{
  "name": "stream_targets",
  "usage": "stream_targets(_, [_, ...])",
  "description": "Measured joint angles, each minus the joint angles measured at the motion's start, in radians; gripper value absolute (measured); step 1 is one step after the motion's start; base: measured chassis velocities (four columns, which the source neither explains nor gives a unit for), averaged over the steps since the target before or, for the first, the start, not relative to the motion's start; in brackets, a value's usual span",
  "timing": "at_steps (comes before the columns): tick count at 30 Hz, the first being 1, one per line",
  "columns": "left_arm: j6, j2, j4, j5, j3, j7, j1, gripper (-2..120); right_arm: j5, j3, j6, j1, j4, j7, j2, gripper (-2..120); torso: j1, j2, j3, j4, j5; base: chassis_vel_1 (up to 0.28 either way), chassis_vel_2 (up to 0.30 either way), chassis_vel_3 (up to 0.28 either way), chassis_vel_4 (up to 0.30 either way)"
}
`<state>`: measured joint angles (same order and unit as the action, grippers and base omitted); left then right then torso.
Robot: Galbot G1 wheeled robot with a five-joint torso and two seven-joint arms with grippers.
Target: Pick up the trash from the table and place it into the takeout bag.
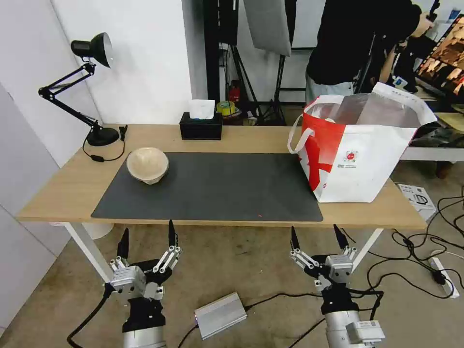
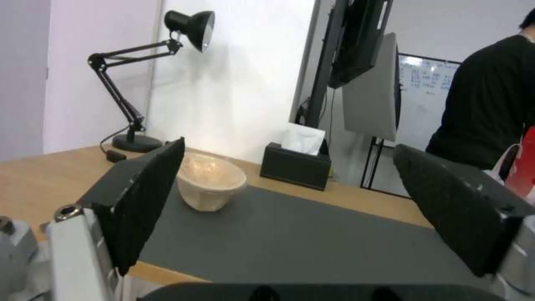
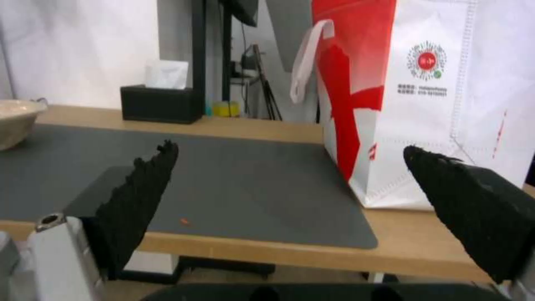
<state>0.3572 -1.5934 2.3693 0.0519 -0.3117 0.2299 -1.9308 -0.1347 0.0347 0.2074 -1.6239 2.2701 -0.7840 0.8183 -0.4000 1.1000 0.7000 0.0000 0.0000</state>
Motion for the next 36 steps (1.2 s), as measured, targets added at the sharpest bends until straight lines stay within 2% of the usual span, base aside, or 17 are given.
stream_targets(22, [-0.006,0.000,-0.002,-0.008,-0.007,0.000,0.009,100,-0.005,-0.023,-0.024,0.000,-0.007,-0.025,-0.003,100,0.000,0.000,0.000,0.0000,0.0000,0.000,0.000,0.000,0.000])
stream_targets(24, [-0.050,0.001,0.020,-0.030,-0.022,0.000,0.023,100,-0.005,-0.022,-0.024,0.000,-0.007,-0.025,-0.003,100,0.000,0.000,0.000,0.0000,0.0000,0.000,0.000,0.000,0.000])
stream_targets(26, [-0.062,0.001,0.027,-0.038,-0.026,0.000,0.025,100,-0.005,-0.022,-0.024,0.000,-0.007,-0.025,-0.003,100,0.000,0.000,0.000,0.0000,0.0000,0.000,0.000,0.000,0.000])
stream_targets(29, [-0.156,0.003,0.081,-0.116,-0.055,0.034,0.038,100,-0.005,-0.022,-0.024,0.000,-0.007,-0.025,-0.003,100,0.000,0.000,0.000,0.0000,0.0000,0.000,0.000,0.000,0.000])
stream_targets(32, [-0.195,0.008,0.101,-0.169,-0.069,0.053,0.048,100,-0.005,-0.022,-0.024,0.000,-0.007,-0.025,-0.003,100,0.000,0.000,0.000,0.0000,0.0000,0.000,0.000,0.000,0.000])
stream_targets(34, [-0.242,0.020,0.115,-0.257,-0.087,0.066,0.072,100,-0.005,-0.022,-0.024,0.000,-0.007,-0.025,-0.003,100,0.000,0.000,0.000,0.0000,0.0000,0.000,0.000,0.000,0.000])
stream_targets(36, [-0.249,0.025,0.115,-0.277,-0.089,0.068,0.079,100,-0.005,-0.022,-0.024,0.000,-0.007,-0.025,-0.003,100,0.000,0.000,0.000,0.0000,0.0000,0.000,0.000,0.000,0.000])
